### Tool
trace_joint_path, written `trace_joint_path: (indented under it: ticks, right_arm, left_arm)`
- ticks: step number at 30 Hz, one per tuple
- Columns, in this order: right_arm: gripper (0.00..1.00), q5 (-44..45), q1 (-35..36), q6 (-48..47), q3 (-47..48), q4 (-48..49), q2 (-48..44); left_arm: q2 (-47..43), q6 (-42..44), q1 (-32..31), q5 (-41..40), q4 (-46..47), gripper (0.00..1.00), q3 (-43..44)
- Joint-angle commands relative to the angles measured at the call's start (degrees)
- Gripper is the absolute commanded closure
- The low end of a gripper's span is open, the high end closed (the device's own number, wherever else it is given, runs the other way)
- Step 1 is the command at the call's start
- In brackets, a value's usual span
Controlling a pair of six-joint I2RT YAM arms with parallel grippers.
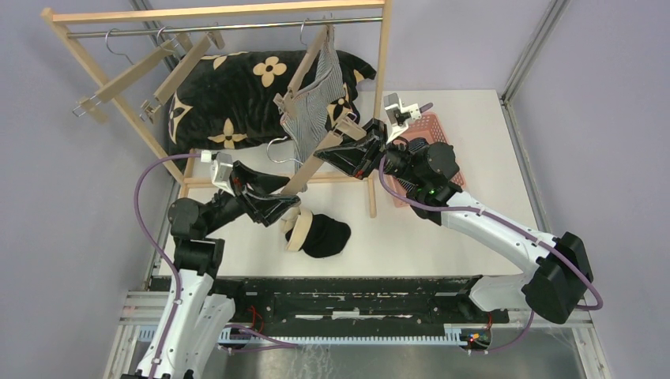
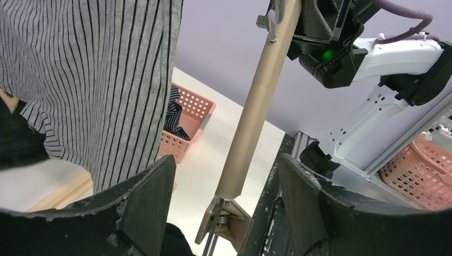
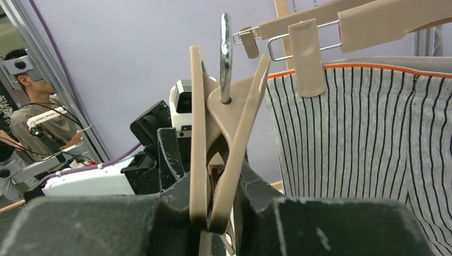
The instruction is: Remove the underwear clipped to the hanger
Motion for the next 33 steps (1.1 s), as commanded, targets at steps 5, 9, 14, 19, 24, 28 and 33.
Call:
trace_joint_path:
  ticks: [5, 9, 14, 19, 24, 28, 33]
  right_arm:
    - [0.99, -1.88, 0.18, 0.47, 2.93, 2.11, -0.61]
    - [0.99, -1.99, 0.31, 0.71, 3.12, 2.11, -0.35]
    - [0.99, -2.05, 0.34, 1.25, 3.75, 2.74, 0.56]
    - [0.99, -2.73, 0.4, 1.95, 4.81, 2.23, 2.63]
    - [0.99, -2.71, 0.49, 0.17, 4.61, -0.85, 2.87]
    - [0.74, -1.2, 0.65, -4.57, 3.44, -6.44, 0.45]
    - [0.5, 4.55, 1.38, -14.04, 0.04, -19.47, -5.38]
  left_arm:
    - [0.69, -0.71, -0.14, 0.6, 2.47, 0.28, 1.04]
    - [1.07, -0.77, -0.17, 1.12, 2.78, 0.46, 1.35]
    - [1.25, -0.9, -0.14, 1.65, 2.82, 0.56, 1.5]
    - [1.02, -0.99, -0.15, 2.51, 3.21, 0.97, 1.7]
    - [-0.53, -1.89, -0.19, 2.66, 3.11, 0.97, 2.15]
    - [-2.8, 1.56, -0.17, -2.32, -8.89, 0.97, 5.65]
    - [-3.23, 15.6, -0.22, -16.18, -40.43, 0.97, 20.1]
